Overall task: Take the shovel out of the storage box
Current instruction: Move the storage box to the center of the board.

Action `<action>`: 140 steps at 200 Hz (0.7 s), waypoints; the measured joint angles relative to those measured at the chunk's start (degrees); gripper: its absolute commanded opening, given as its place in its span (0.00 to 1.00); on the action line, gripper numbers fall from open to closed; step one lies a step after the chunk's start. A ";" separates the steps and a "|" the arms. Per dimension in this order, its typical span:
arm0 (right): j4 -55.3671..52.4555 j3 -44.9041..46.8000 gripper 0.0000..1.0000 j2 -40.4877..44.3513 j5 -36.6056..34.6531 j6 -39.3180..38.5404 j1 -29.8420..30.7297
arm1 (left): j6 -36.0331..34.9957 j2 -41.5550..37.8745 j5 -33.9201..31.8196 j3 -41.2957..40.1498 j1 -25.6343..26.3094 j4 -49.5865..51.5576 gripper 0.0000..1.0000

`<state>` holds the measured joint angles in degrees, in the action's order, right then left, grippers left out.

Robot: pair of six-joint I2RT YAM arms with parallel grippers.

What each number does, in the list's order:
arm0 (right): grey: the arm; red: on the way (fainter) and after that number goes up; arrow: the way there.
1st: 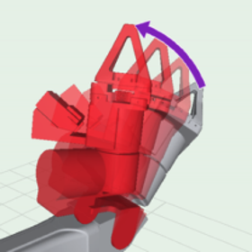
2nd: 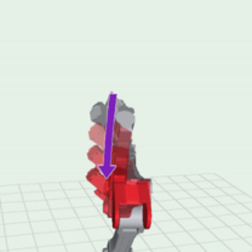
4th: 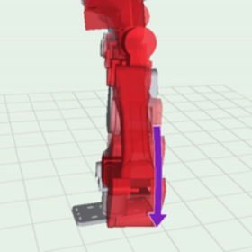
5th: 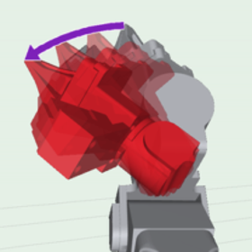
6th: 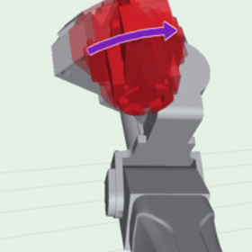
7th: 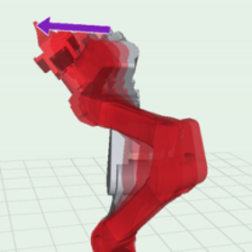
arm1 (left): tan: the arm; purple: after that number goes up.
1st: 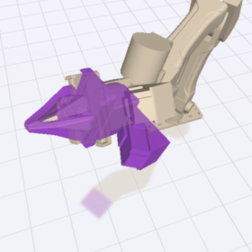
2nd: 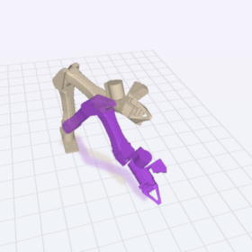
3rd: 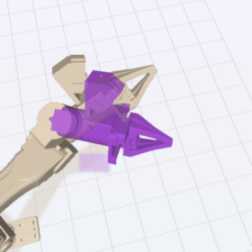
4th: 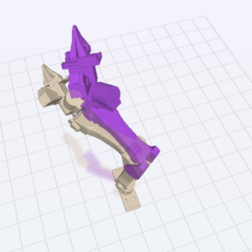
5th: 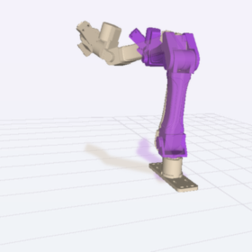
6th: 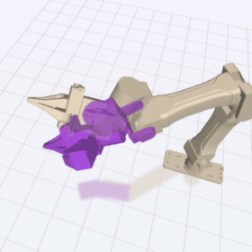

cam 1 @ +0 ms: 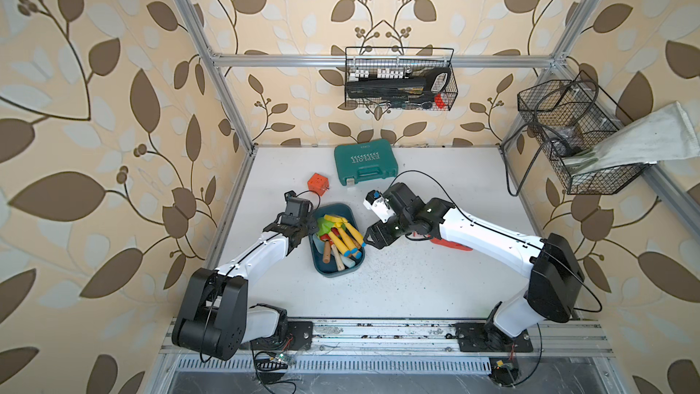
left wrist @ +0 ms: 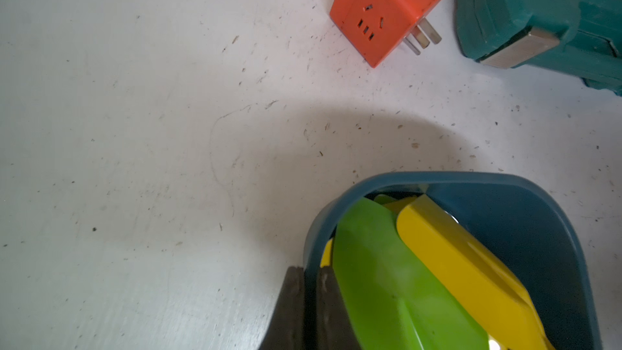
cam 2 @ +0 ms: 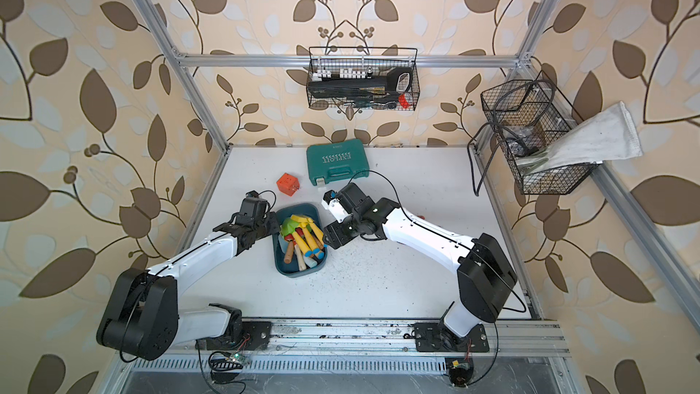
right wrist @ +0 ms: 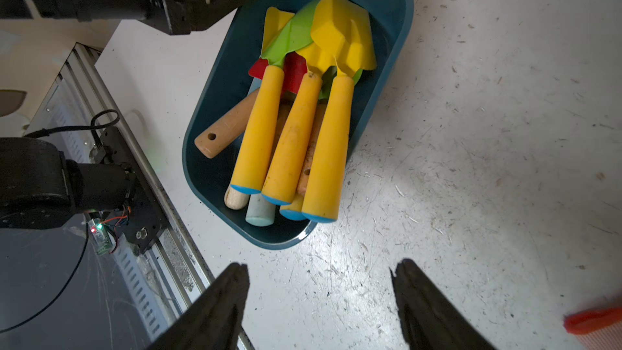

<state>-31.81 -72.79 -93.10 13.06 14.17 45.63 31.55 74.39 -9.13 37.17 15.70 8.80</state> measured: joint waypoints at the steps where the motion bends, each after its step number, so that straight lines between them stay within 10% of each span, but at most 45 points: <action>1: 0.00 -0.07 0.69 -0.11 0.00 -0.02 0.00 | 0.02 0.00 0.04 0.02 0.00 -0.02 0.11; 43: -0.59 -4.46 0.66 -5.79 0.07 1.81 0.09 | 0.44 -3.48 2.23 -0.50 0.02 -1.05 0.47; 140: -1.55 -6.19 0.55 -11.76 0.07 3.96 1.29 | -0.07 -10.99 3.32 -0.87 0.02 2.21 0.69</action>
<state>-33.36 -78.98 -104.86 13.13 18.13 46.92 31.48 63.40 -5.80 36.29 15.73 11.00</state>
